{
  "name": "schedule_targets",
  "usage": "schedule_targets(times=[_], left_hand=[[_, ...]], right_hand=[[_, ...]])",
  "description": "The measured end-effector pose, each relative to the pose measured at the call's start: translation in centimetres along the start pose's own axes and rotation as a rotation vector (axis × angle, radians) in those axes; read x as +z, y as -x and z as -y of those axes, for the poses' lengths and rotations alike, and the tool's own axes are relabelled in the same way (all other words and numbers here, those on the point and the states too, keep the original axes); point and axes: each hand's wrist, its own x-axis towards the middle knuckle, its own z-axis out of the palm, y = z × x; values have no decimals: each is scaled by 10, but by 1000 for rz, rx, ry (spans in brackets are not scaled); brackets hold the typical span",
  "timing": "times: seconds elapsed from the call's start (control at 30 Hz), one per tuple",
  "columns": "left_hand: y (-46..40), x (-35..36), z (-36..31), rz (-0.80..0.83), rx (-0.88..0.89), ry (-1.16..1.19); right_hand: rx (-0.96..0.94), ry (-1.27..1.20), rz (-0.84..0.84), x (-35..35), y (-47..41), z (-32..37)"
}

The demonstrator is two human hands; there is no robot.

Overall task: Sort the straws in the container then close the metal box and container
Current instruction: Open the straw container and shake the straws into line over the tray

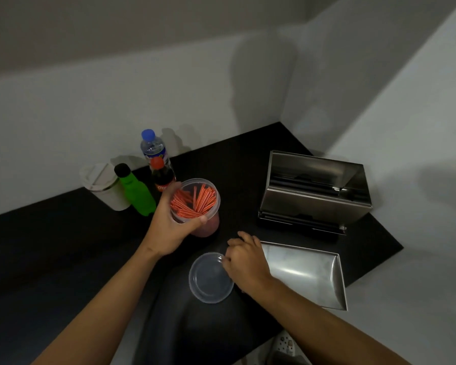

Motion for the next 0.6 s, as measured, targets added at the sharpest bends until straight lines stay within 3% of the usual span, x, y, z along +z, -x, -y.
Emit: schedule_targets(times=[0.2, 0.6], left_hand=[[5, 1, -14, 29, 15, 39], [3, 26, -47, 104, 82, 89]], right_hand=[[144, -401, -144, -37, 21, -12], [473, -899, -259, -76, 97, -82]])
